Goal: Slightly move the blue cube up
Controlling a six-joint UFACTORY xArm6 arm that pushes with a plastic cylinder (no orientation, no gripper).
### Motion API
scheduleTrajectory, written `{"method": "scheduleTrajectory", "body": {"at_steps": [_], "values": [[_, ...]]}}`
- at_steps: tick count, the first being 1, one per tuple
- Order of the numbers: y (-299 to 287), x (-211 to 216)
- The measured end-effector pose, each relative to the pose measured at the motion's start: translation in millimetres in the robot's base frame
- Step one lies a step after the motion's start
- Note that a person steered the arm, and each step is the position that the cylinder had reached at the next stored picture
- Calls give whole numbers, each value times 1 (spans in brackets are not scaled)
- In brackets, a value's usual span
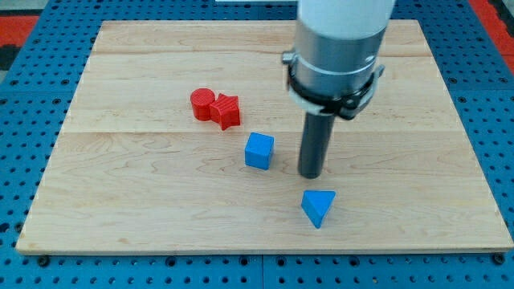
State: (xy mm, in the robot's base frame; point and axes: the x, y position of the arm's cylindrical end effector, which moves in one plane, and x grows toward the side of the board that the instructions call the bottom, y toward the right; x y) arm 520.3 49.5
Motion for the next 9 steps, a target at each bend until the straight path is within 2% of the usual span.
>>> {"method": "scheduleTrajectory", "body": {"at_steps": [1,3,4,5,6,8,9], "values": [[-39,-9],[-41,-66],[-34,-79],[-22,-35],[-76,-16],[-79,-77],[-77,-85]]}}
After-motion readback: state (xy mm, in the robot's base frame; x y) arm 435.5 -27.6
